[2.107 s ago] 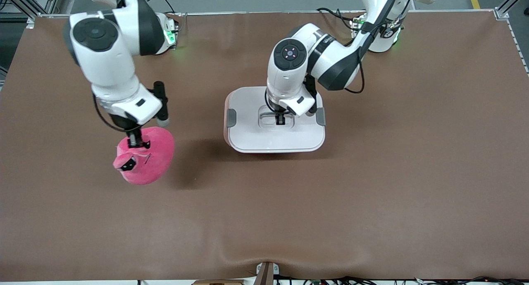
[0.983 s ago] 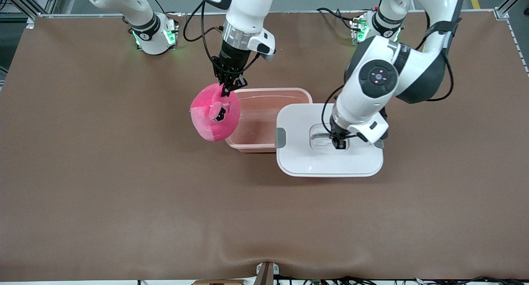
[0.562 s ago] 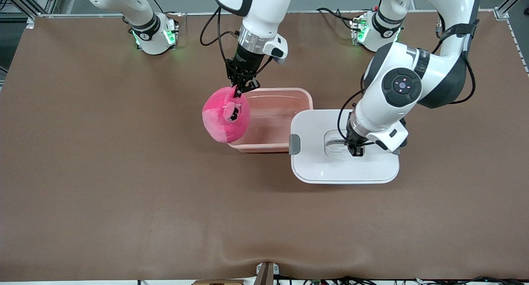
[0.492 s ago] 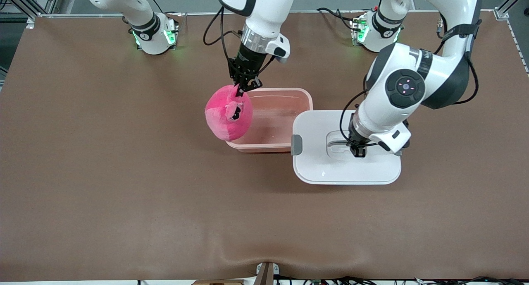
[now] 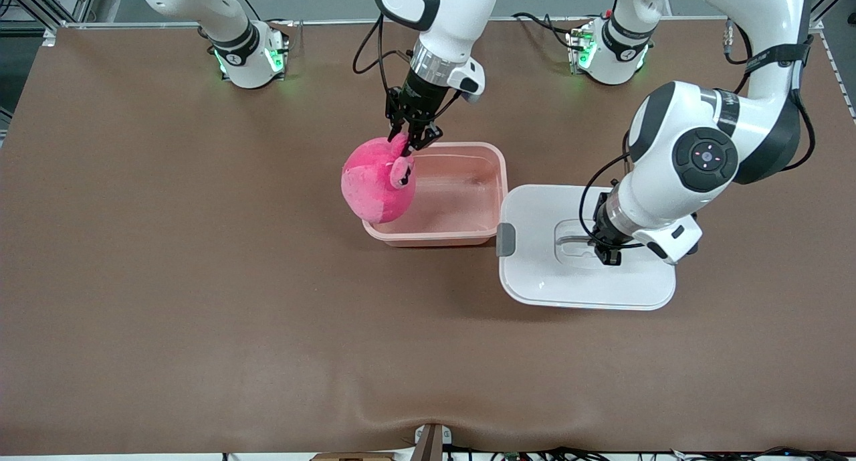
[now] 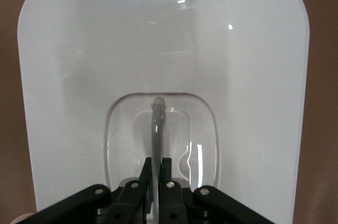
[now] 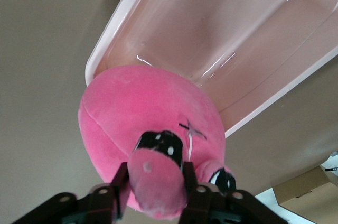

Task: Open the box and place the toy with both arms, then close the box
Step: 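Lower the pink toy into the box and open the right gripper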

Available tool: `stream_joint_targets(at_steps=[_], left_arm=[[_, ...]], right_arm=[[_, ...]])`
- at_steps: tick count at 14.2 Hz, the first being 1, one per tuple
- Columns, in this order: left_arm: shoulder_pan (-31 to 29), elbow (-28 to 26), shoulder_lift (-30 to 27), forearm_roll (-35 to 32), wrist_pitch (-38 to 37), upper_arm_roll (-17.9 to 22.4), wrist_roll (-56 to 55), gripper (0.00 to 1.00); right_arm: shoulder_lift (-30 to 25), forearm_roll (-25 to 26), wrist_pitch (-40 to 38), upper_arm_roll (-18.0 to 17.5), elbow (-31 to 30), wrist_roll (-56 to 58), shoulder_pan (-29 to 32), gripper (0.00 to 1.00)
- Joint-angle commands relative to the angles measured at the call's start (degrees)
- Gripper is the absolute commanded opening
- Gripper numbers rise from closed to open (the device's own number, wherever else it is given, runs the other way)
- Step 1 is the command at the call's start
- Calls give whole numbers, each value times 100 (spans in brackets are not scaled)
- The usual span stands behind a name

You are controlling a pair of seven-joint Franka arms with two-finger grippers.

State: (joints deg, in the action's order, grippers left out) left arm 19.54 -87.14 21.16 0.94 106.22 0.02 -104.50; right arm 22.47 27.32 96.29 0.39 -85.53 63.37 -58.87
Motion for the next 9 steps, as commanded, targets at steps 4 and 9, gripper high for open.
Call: stream_joint_targets(at_steps=[4, 9], left_arm=[[-197, -84, -113, -111, -49, -63, 272, 0], [-197, -93, -95, -111, -49, -64, 272, 0]], right_arm=[[83, 90, -295, 102, 379, -105, -19, 100], [65, 72, -295, 110, 379, -114, 16, 100]])
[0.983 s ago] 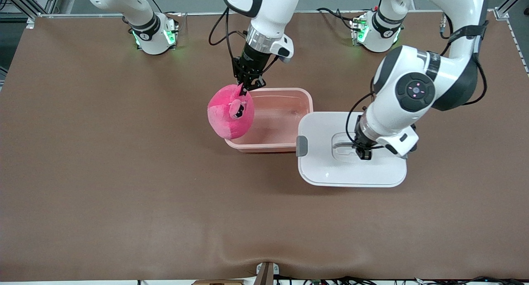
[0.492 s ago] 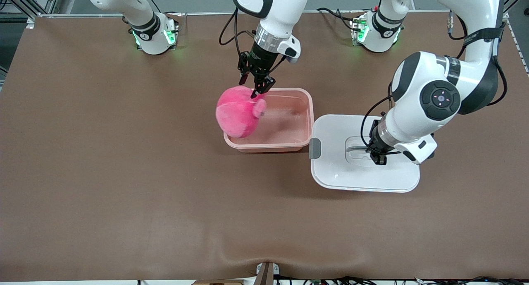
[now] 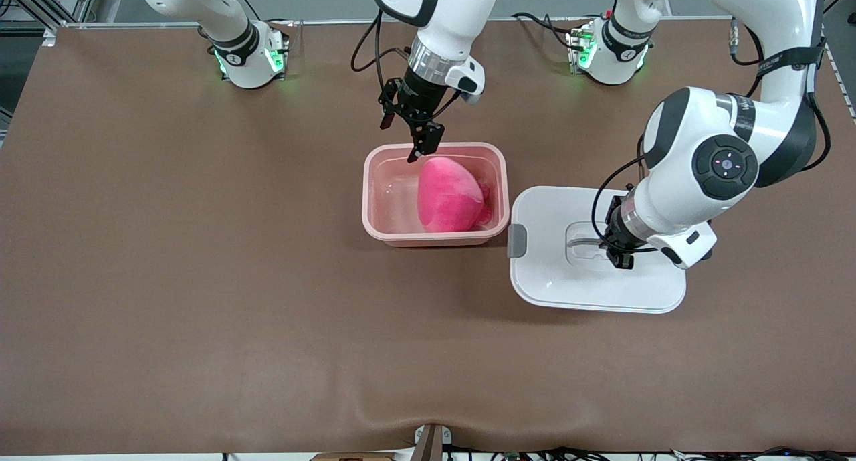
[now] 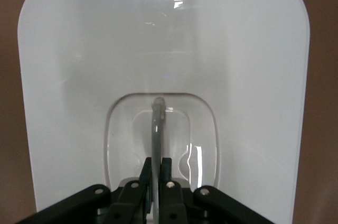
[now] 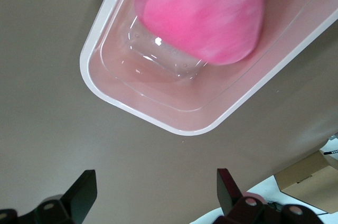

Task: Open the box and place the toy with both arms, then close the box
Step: 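Lower the pink toy into the box and open the right gripper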

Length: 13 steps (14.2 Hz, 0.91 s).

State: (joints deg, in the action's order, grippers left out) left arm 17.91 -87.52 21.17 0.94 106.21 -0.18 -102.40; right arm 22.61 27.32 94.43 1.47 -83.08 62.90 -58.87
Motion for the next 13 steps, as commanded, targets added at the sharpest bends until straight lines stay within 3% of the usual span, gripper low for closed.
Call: stream_joint_targets(at_steps=[1, 7, 13], left_arm=[[-42, -55, -104, -111, -48, -35, 71, 0], [-42, -72, -113, -111, -48, -35, 150, 0], [-24, -72, -130, -111, -56, -35, 89, 0]], right_arm=[[50, 63, -109, 3, 135, -68, 42, 100], [15, 55, -355, 11, 108, -533, 366, 100], [-20, -86, -355, 3, 117, -1261, 1596, 100]])
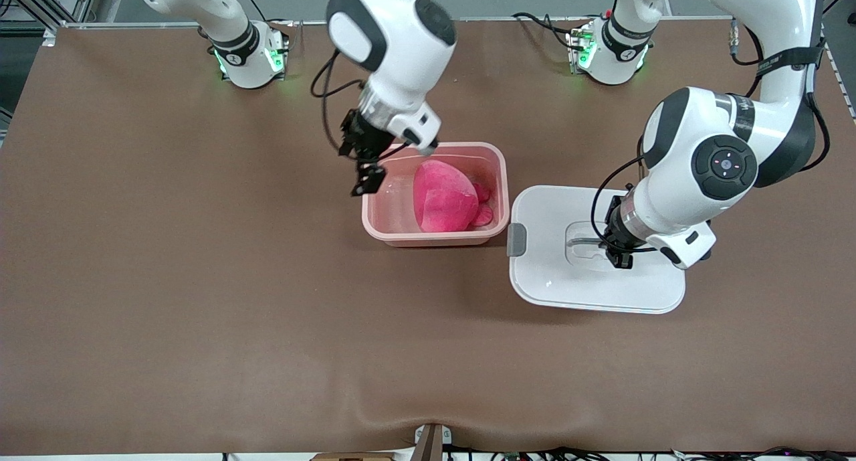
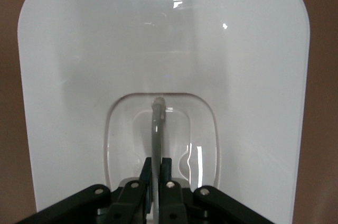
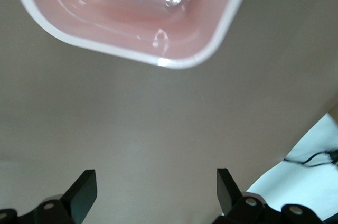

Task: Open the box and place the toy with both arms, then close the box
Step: 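Withdraw the right gripper while the left gripper carries the lid over the box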

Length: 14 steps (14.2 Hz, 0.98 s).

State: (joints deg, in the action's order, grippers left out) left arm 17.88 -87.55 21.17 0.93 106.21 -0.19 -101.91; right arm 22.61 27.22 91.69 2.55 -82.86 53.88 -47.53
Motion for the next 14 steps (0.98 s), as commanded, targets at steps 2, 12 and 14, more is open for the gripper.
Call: stream_joint_targets(at_steps=[2, 12, 14], left_arm=[[31, -52, -139, -102, -56, -69, -40, 0], [909, 185, 19, -50, -21, -86, -1471, 0], [1129, 238, 80, -58, -21, -86, -1849, 0]], right_arm=[[-20, -76, -37, -106, 104, -527, 875, 100], [42, -1761, 1192, -106, -19, -2584, 3994, 100], [50, -1895, 1404, -106, -80, -2628, 4303, 100]])
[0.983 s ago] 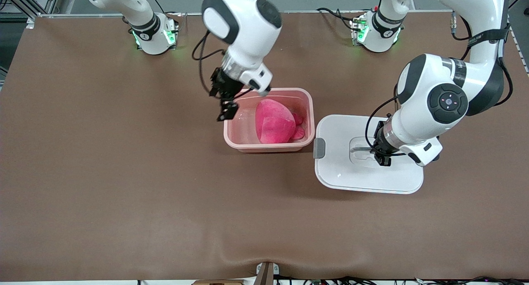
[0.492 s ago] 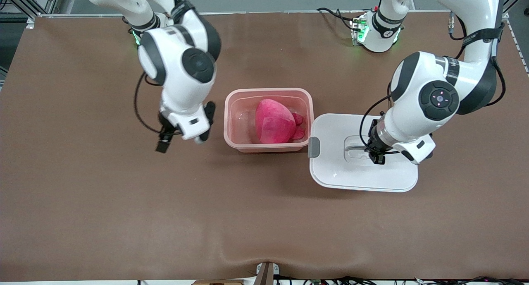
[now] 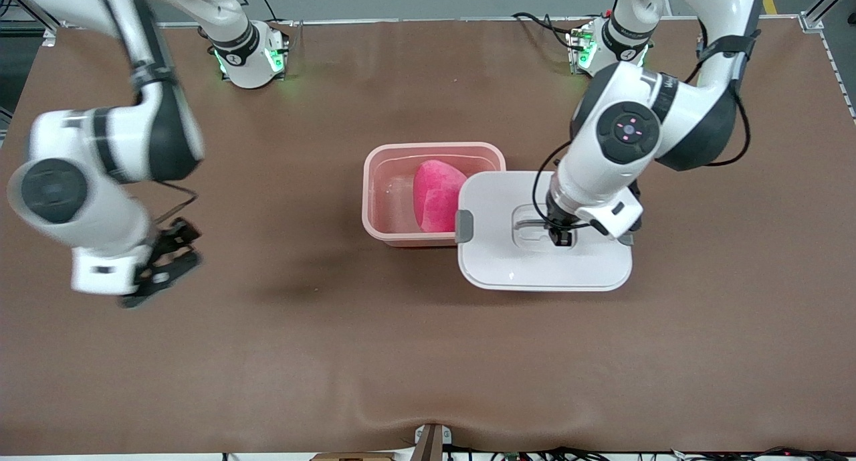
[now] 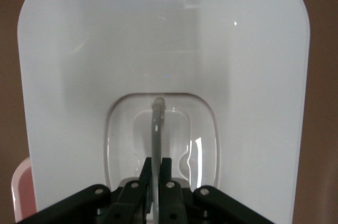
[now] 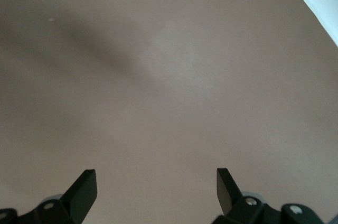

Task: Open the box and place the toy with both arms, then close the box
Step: 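Withdraw the right gripper while the left gripper carries the lid over the box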

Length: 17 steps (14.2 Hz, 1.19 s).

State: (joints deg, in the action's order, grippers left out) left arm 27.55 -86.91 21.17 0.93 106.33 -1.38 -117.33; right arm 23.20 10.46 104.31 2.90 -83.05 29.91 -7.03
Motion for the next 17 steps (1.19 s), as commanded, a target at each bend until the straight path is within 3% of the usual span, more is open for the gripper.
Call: stream_joint_targets(at_steps=[1, 5, 11, 17], left_arm=[[224, 218, 97, -41, -33, 23, -438, 0], [558, 236, 176, -23, -24, 23, -834, 0], [1032, 227, 291, 38, 361, 14, -1467, 0], [1419, 183, 502, 38, 591, 23, -1924, 0]], right_arm=[[-8, -219, 247, -140, -123, -405, 385, 100], [-52, -369, 274, -149, -246, -1319, 597, 100], [-385, -782, 213, -140, -694, -1724, 869, 100], [-886, -773, -480, -140, -782, -2112, 905, 100]])
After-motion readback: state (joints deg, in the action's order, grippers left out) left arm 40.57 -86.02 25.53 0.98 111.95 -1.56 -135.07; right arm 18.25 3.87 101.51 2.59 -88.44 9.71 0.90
